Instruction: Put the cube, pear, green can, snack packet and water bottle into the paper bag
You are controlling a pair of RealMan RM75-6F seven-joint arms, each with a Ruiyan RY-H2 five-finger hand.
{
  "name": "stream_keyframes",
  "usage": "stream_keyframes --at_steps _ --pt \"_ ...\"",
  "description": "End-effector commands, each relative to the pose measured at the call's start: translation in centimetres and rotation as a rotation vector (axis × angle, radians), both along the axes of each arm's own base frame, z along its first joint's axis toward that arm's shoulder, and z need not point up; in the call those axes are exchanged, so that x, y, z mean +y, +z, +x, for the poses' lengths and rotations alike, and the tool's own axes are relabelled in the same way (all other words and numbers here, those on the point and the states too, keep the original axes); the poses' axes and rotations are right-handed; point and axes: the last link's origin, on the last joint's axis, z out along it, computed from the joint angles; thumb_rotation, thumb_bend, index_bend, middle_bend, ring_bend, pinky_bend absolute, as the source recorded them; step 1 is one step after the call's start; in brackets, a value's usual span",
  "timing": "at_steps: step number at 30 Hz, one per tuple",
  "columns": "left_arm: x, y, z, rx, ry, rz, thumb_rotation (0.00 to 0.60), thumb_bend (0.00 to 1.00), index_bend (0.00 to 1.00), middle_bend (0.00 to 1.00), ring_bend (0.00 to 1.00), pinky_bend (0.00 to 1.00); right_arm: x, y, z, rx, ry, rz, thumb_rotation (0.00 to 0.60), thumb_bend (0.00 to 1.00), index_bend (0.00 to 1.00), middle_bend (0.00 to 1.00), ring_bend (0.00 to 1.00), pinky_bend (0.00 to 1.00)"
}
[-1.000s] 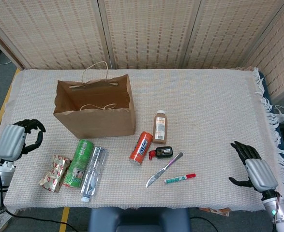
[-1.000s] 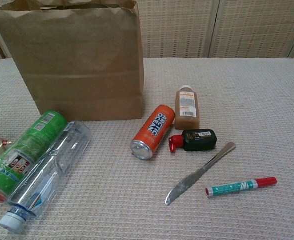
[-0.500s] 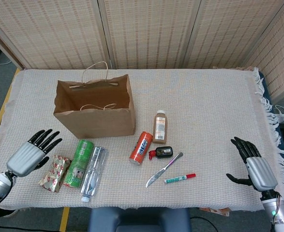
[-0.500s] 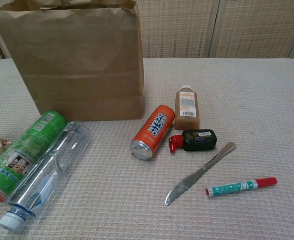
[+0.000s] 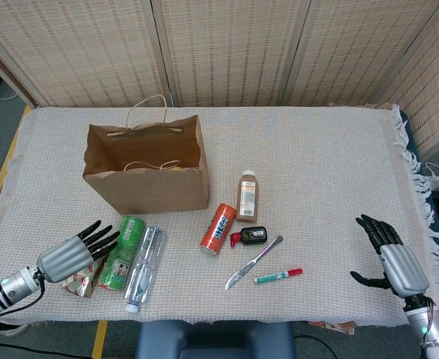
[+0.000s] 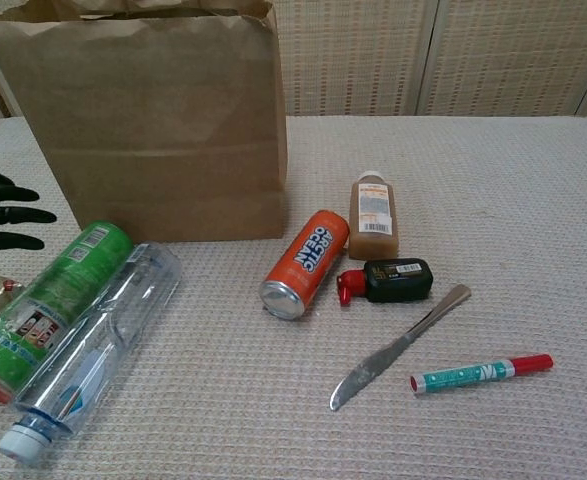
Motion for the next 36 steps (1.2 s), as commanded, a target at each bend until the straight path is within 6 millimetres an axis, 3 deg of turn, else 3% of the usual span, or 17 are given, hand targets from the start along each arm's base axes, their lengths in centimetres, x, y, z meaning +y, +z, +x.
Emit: stream_keyframes --at_steps 1,19,36 --pt "-0.1 -0.7 -0.4 0.007 0.014 -0.009 0.600 0.37 0.09 0.00 0.00 0.14 0.0 -0.1 0.0 0.003 -0.001 0.005 0.600 0.06 0.00 0.00 0.00 0.00" --pt "-2.4 -3.3 -0.4 -0.059 -0.059 -0.043 0.600 0.39 0.09 0.00 0.00 0.14 0.0 -0.5 0.0 -0.003 -0.025 0.028 0.600 0.06 0.00 0.00 0.00 0.00" --pt "-1.0 -5.9 0.7 0.000 -0.108 -0.064 0.600 0.38 0.08 0.00 0.00 0.13 0.2 -0.5 -0.1 -0.004 -0.044 0.049 0.600 0.06 0.00 0.00 0.00 0.00"
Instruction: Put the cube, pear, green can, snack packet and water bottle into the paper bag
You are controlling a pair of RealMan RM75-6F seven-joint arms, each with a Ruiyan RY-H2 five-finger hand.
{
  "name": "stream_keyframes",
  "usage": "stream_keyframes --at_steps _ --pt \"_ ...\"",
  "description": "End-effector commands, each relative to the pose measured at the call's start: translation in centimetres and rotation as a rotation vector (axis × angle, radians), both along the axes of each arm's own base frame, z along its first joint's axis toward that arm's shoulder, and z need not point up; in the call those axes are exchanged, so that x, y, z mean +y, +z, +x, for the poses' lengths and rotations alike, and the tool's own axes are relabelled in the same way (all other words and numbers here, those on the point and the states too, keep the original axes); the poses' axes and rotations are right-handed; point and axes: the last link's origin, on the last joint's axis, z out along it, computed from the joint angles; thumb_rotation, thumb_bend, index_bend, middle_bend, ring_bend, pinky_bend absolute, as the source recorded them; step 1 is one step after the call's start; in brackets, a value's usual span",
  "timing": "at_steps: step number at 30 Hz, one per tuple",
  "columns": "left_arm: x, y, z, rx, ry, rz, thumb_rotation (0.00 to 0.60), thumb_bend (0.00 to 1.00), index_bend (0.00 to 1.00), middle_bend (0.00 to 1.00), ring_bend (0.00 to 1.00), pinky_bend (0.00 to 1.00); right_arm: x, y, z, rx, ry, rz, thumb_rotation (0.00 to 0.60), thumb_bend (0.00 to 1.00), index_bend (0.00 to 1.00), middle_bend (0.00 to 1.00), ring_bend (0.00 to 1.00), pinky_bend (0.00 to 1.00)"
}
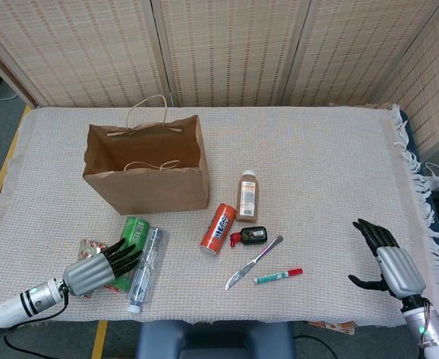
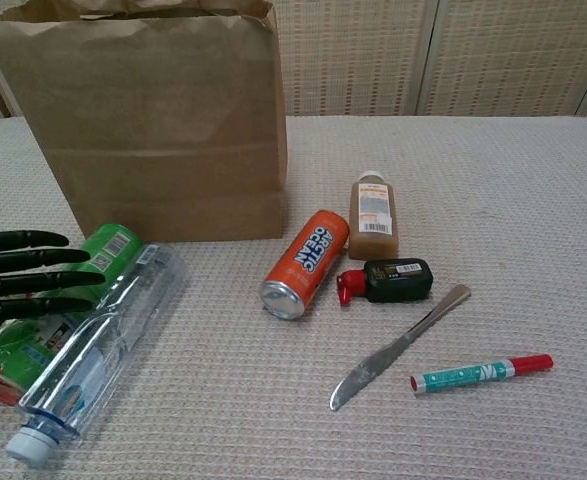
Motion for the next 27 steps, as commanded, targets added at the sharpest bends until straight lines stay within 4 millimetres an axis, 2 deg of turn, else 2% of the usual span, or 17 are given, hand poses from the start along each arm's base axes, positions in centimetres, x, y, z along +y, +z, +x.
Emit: stream_keyframes --at_steps 1,11,18,22,24,27 --pt "0.6 -0.3 0.3 0.012 -0.006 0.009 0.600 0.38 0.08 0.00 0.00 0.13 0.0 0.0 0.0 0.000 -0.005 0.006 0.600 0.06 0.00 0.00 0.00 0.00" --pt "2.6 -0.3 0.1 0.087 0.015 0.037 0.600 0.38 0.08 0.00 0.00 0.13 0.1 0.0 0.0 -0.008 -0.014 0.019 0.600 0.06 0.00 0.00 0.00 0.00" --pt "3.1 -1.2 0.1 0.113 0.003 0.041 0.600 0.38 0.09 0.00 0.00 0.13 0.1 0.1 -0.1 -0.011 -0.021 0.021 0.600 0.06 0.00 0.00 0.00 0.00" --pt "3.4 -1.8 0.1 0.129 -0.002 0.031 0.600 0.38 0.13 0.00 0.01 0.14 0.1 0.0 -0.1 -0.009 -0.026 0.025 0.600 0.06 0.00 0.00 0.00 0.00" --pt "3.4 -2.0 0.1 0.124 -0.001 0.029 0.600 0.40 0.20 0.05 0.07 0.21 0.1 0.0 -0.1 -0.009 -0.029 0.024 0.600 0.06 0.00 0.00 0.00 0.00" --pt "3.3 -2.4 0.1 0.115 -0.021 0.025 0.600 0.46 0.37 0.25 0.26 0.39 0.1 0.0 -0.2 -0.010 -0.036 0.025 0.600 0.06 0.00 0.00 0.00 0.00"
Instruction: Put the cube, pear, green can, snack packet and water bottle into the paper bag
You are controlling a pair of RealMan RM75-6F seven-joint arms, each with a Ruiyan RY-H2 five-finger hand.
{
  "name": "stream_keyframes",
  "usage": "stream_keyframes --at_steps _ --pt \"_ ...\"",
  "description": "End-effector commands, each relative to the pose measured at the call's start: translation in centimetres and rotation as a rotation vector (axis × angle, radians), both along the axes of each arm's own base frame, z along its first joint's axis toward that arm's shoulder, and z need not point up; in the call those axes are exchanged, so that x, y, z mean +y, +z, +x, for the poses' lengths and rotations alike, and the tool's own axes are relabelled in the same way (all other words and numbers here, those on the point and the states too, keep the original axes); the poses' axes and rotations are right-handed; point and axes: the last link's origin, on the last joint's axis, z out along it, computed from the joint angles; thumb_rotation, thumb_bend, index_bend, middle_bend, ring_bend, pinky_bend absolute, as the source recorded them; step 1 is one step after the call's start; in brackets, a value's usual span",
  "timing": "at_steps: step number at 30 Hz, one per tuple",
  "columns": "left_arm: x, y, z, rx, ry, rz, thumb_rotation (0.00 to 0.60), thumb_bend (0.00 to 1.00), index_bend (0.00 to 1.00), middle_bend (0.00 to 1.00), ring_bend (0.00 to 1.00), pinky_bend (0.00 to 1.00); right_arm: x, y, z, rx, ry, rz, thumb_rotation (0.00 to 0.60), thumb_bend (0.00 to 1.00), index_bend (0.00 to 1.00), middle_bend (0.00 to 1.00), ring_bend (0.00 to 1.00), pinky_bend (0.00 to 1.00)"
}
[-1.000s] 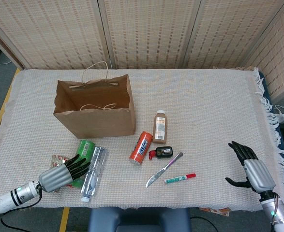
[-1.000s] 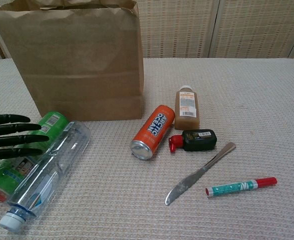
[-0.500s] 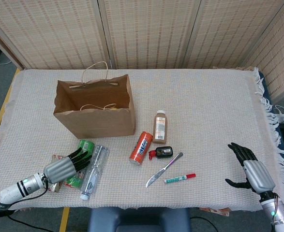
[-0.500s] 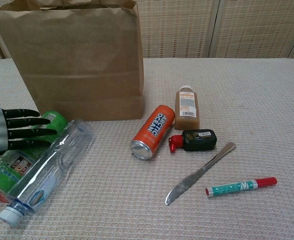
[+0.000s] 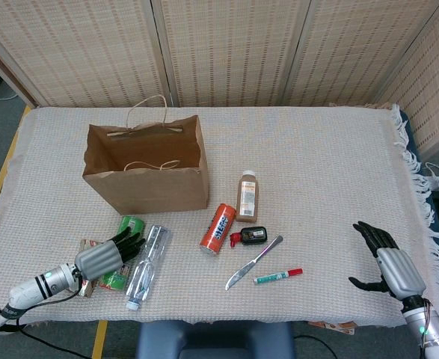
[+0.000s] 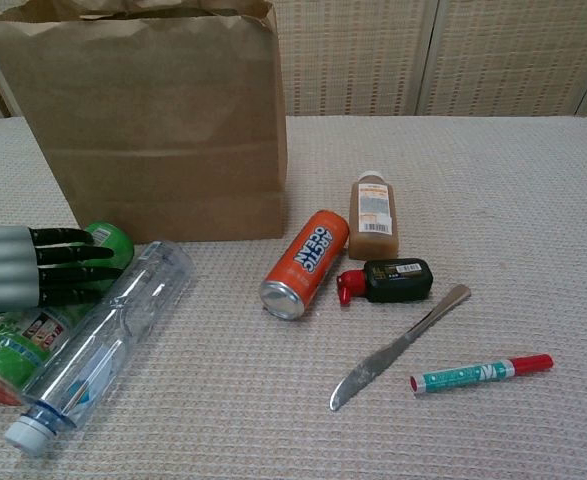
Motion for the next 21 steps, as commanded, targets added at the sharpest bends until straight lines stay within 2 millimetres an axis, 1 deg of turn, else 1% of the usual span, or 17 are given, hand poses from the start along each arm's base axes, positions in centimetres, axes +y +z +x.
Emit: stream_keyframes --at_steps 1,2,3,5,6,11,15,19,21 --pt "-0.3 -0.4 -0.1 -0.008 -0.006 -0.016 0.600 0.48 0.44 0.36 0.35 0.48 0.0 0.0 0.0 -0.002 -0.005 0.001 0.600 0.06 0.00 0.00 0.00 0.00" --pt "-0.4 -0.5 -0.3 -0.007 -0.004 -0.021 0.600 0.50 0.50 0.45 0.44 0.56 0.0 0.0 0.0 -0.003 -0.007 0.002 0.600 0.06 0.00 0.00 0.00 0.00" --pt "-0.5 -0.6 -0.4 -0.005 -0.003 -0.029 0.600 0.52 0.55 0.52 0.49 0.61 0.0 0.0 0.0 -0.004 -0.009 0.003 0.600 0.06 0.00 0.00 0.00 0.00" --pt "-0.7 -0.4 -0.5 -0.009 -0.005 -0.034 0.600 0.55 0.62 0.60 0.57 0.67 -0.1 0.0 0.0 -0.006 -0.012 0.002 0.600 0.06 0.00 0.00 0.00 0.00" --pt "-0.7 -0.1 -0.6 -0.020 -0.003 -0.033 0.600 0.55 0.64 0.62 0.59 0.68 -0.1 0.0 0.0 -0.007 -0.013 0.001 0.600 0.06 0.00 0.00 0.00 0.00" --pt "-0.8 1.5 -0.7 -0.073 0.015 -0.002 0.600 0.57 0.67 0.65 0.62 0.69 -0.1 0.1 0.0 -0.014 -0.014 -0.003 0.600 0.06 0.00 0.00 0.00 0.00" --pt "-0.7 3.6 -1.3 -0.128 0.075 0.063 0.600 0.57 0.67 0.66 0.62 0.70 -0.1 0.1 0.1 -0.017 -0.011 -0.006 0.600 0.06 0.00 0.00 0.00 0.00" --pt "-0.3 6.0 -2.5 -0.208 0.213 0.164 0.600 0.57 0.68 0.66 0.62 0.70 0.1 0.2 0.1 -0.019 -0.004 -0.006 0.600 0.06 0.00 0.00 0.00 0.00" --pt "-0.1 6.9 -3.0 -0.253 0.279 0.210 0.600 0.57 0.68 0.66 0.62 0.70 0.1 0.2 0.1 -0.019 0.000 -0.007 0.600 0.06 0.00 0.00 0.00 0.00"
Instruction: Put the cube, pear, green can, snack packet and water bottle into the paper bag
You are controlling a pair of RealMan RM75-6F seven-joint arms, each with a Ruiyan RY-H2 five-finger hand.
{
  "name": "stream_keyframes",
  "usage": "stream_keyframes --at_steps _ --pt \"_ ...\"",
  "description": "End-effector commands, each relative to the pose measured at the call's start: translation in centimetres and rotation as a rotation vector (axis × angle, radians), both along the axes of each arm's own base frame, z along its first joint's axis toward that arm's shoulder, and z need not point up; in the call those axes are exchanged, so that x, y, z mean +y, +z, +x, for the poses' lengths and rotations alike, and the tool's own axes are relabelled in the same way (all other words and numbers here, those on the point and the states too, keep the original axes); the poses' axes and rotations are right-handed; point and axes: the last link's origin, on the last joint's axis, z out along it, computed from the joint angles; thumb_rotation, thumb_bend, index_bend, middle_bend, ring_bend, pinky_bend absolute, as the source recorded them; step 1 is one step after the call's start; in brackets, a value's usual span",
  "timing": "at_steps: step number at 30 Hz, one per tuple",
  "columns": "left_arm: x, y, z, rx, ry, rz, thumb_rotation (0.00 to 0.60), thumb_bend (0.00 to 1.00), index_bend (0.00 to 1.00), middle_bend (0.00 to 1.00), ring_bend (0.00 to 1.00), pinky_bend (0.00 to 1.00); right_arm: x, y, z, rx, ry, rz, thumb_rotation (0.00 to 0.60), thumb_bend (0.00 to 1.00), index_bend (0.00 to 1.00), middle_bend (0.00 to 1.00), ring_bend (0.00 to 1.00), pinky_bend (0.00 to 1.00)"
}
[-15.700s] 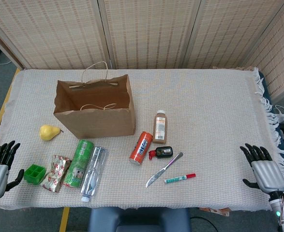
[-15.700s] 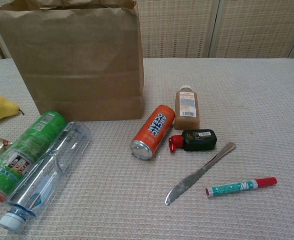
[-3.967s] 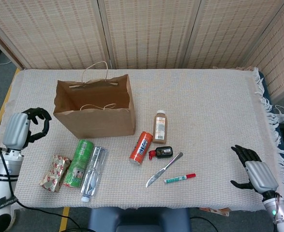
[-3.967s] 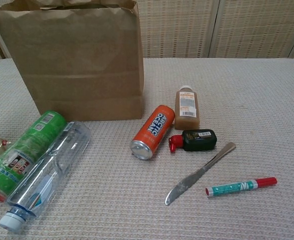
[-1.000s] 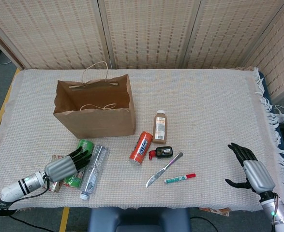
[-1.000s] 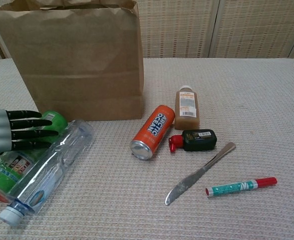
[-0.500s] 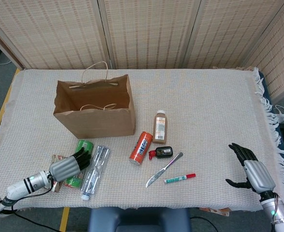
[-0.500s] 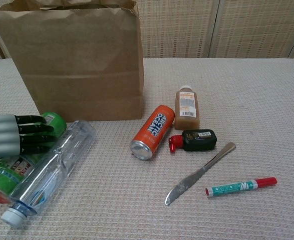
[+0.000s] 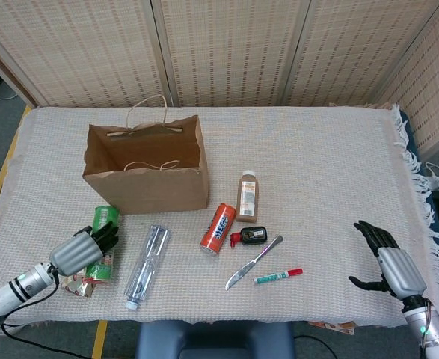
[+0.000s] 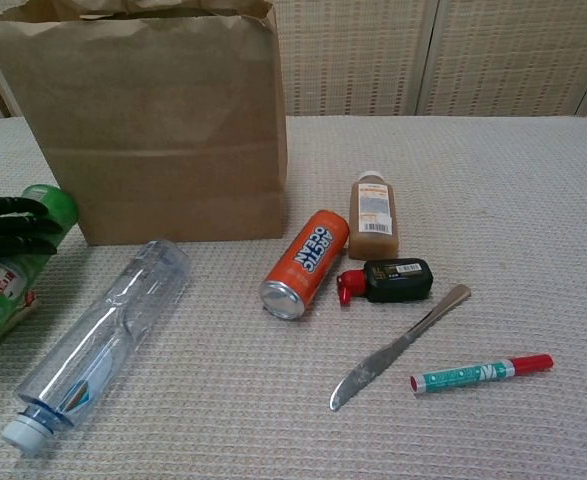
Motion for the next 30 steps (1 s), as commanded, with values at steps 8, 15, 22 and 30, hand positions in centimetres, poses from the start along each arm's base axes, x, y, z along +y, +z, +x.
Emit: stream_keyframes --at_steps 8,15,22,30 --pt "1.0 4.2 -2.4 -0.301 0.348 0.269 0.600 0.57 0.69 0.67 0.63 0.70 0.1 0.0 0.0 0.000 0.007 -0.001 0.600 0.06 0.00 0.00 0.00 0.00" --pt "2.3 5.5 -2.9 -0.509 0.513 0.432 0.600 0.57 0.69 0.67 0.63 0.71 0.2 0.0 0.0 -0.001 0.008 0.001 0.600 0.06 0.00 0.00 0.00 0.00" --pt "4.6 5.3 2.2 -1.363 0.851 0.490 0.600 0.57 0.69 0.68 0.64 0.72 0.3 -0.1 -0.1 0.002 0.003 0.015 0.600 0.06 0.00 0.00 0.00 0.00" --pt "6.4 9.8 12.9 -2.029 0.864 0.139 0.600 0.59 0.70 0.69 0.64 0.71 0.2 0.0 -0.2 0.019 0.008 0.011 0.600 0.06 0.00 0.00 0.00 0.00"
